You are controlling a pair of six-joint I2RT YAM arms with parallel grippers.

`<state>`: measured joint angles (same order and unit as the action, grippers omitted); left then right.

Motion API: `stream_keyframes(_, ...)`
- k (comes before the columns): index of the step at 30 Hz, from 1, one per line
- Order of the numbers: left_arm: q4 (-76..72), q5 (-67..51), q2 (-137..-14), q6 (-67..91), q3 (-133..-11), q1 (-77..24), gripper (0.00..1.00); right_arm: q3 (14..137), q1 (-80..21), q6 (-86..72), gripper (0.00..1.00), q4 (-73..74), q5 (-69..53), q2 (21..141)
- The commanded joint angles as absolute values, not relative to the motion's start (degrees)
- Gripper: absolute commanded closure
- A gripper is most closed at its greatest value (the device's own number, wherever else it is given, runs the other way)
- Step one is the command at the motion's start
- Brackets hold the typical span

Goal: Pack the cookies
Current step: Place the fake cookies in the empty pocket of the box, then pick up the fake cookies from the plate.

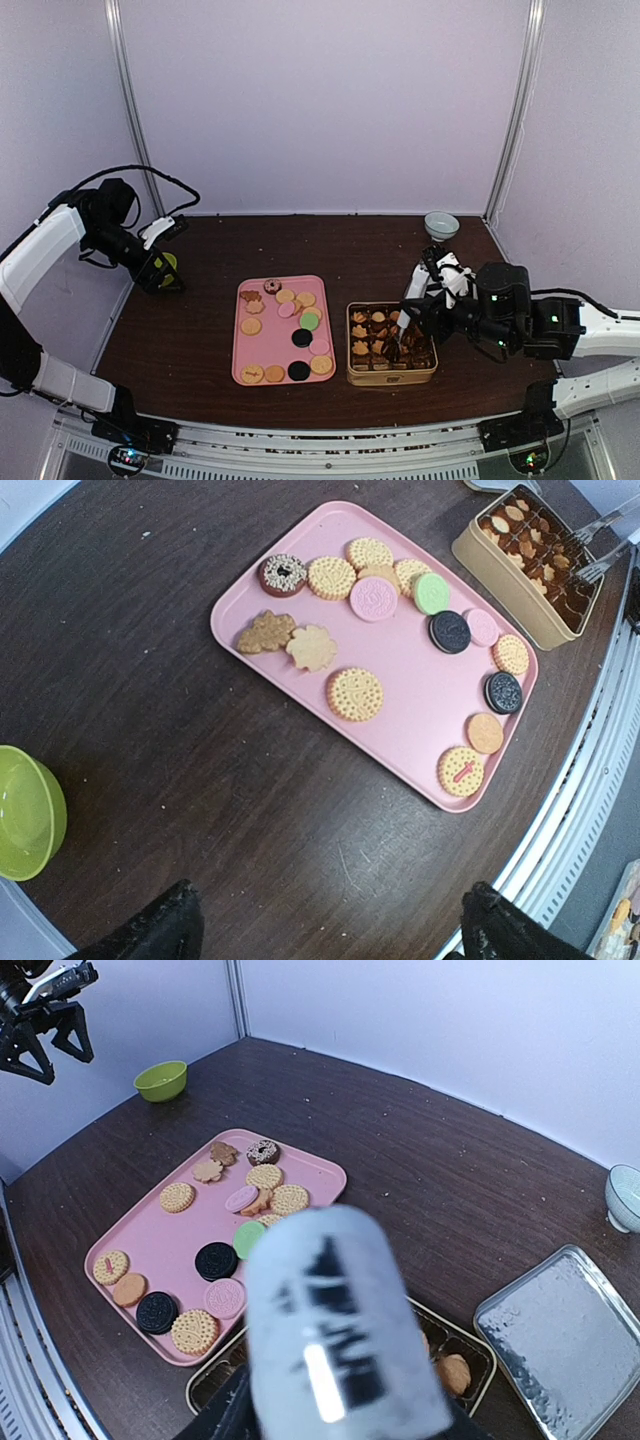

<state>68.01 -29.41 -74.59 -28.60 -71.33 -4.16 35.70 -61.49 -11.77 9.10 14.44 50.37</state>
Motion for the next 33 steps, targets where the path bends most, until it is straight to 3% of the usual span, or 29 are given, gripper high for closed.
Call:
stream_keyframes(1, 67.7, -30.6, -74.9, -29.1, -73.1, -3.8, 0.08, 36.7, -61.1, -11.0, 0.54, 7.4, 15.4, 50.0)
stream_keyframes(11, 67.9, -30.4, -74.5, -29.5, -73.2, -3.7, 0.08, 42.6, -61.1, -8.1, 0.70, 7.7, 14.6, 50.5)
stream_keyframes(22, 68.3, -30.7, -74.3, -30.1, -73.2, -3.8, 0.08, 47.2, -61.2, -5.5, 0.67, 4.2, 11.3, 53.9)
stream_keyframes(33, 69.9, -28.1, -71.7, -31.1, -71.6, -3.3, 0.08, 57.2, -67.6, -4.7, 0.66, -11.5, 3.3, 75.6)
